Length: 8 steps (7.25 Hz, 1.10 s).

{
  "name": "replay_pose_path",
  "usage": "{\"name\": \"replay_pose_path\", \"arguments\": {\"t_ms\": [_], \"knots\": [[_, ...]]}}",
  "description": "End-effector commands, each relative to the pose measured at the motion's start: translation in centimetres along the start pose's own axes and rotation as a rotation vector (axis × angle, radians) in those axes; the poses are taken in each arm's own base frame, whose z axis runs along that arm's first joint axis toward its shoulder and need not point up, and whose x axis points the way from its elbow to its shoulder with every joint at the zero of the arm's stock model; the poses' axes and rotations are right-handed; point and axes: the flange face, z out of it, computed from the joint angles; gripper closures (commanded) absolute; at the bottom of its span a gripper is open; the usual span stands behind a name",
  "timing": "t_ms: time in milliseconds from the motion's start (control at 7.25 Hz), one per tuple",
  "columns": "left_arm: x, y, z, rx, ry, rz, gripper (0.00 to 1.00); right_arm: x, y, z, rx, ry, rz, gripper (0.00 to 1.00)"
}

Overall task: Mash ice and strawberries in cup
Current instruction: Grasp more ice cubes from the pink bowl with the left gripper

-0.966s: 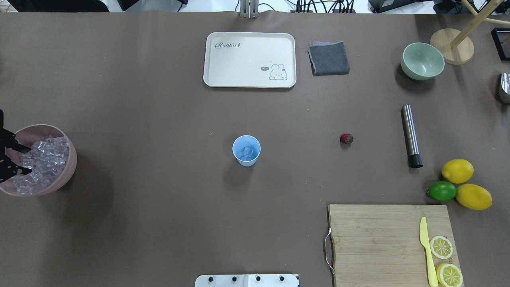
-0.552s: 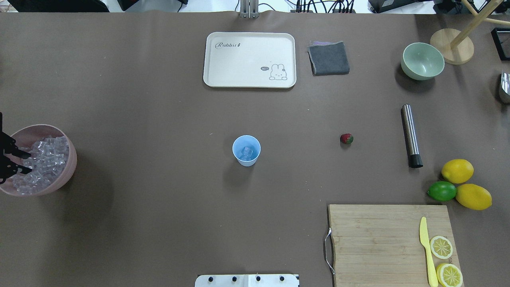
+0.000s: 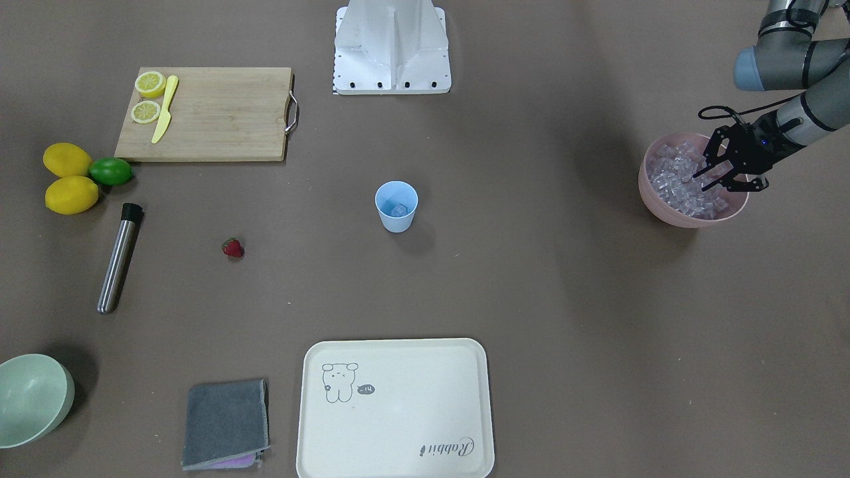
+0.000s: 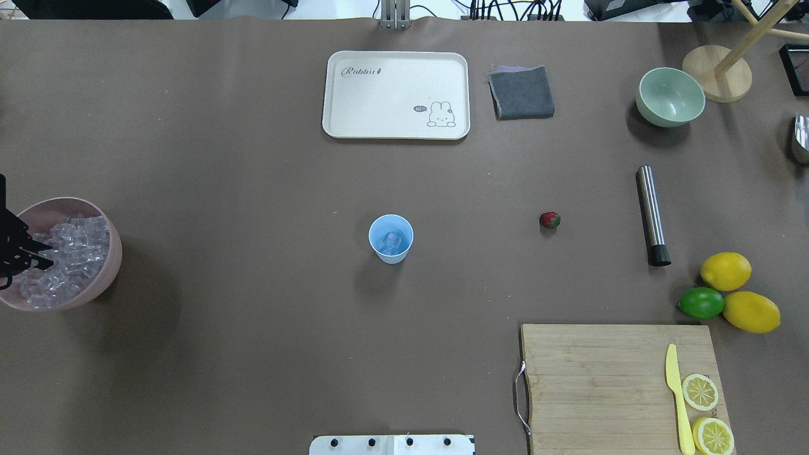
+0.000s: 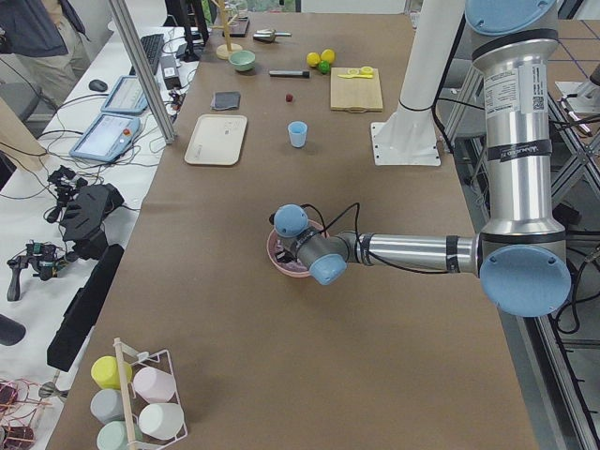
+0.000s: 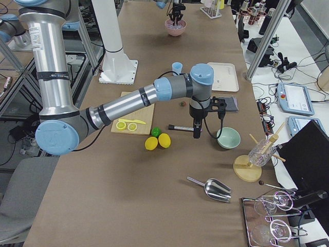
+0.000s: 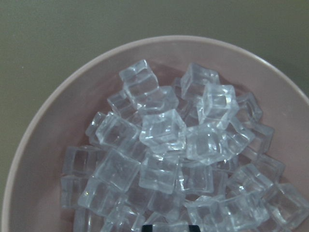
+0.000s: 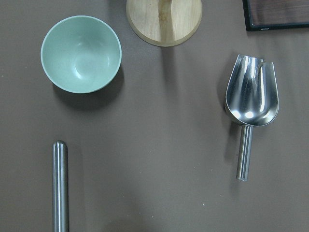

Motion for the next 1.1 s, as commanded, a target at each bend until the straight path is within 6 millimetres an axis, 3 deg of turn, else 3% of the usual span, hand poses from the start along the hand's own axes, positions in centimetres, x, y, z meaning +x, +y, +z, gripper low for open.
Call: {"name": "replay_pose_path", "arguments": {"t_ms": [0,414,828,966], "knots": [[-0.6,-0.8,-1.6,0.032,-0.005,-0.003,1.0,-0.1,0.0,0.1,-0.001,-0.001,-0.001,0.0],[-2.9,-4.9,-4.8,0.102,-0.019,0.005,1.0,0.0,0.1,0.0,-0.004,-0.008,0.002,0.0],[-4.3,-12.3,-7.0,0.159,-0.019,-0.013,1.0,-0.1,0.1,0.1,-0.006,-0.009,0.002,0.0],[-4.2,-16.3,-8.0,0.197,-0.014,-0.094,1.0,-0.1,0.1,0.1,-0.009,-0.016,-0.001,0.0]]}}
